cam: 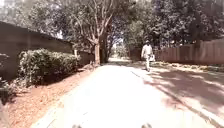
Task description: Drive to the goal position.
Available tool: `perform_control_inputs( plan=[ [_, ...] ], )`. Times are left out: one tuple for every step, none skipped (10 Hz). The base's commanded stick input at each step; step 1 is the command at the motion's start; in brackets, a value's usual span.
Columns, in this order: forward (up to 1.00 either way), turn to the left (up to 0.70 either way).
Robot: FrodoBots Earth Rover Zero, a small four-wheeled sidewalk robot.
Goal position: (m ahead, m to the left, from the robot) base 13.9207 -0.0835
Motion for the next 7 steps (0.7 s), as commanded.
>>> perform_control_inputs(
  plan=[
    [0.7, 0.0],
    [0.7, 0.0],
    [0.7, 0.0],
    [0.7, 0.0],
    [0.7, 0.0],
    [0.7, 0.0],
    [0.7, 0.0]
  ],
)
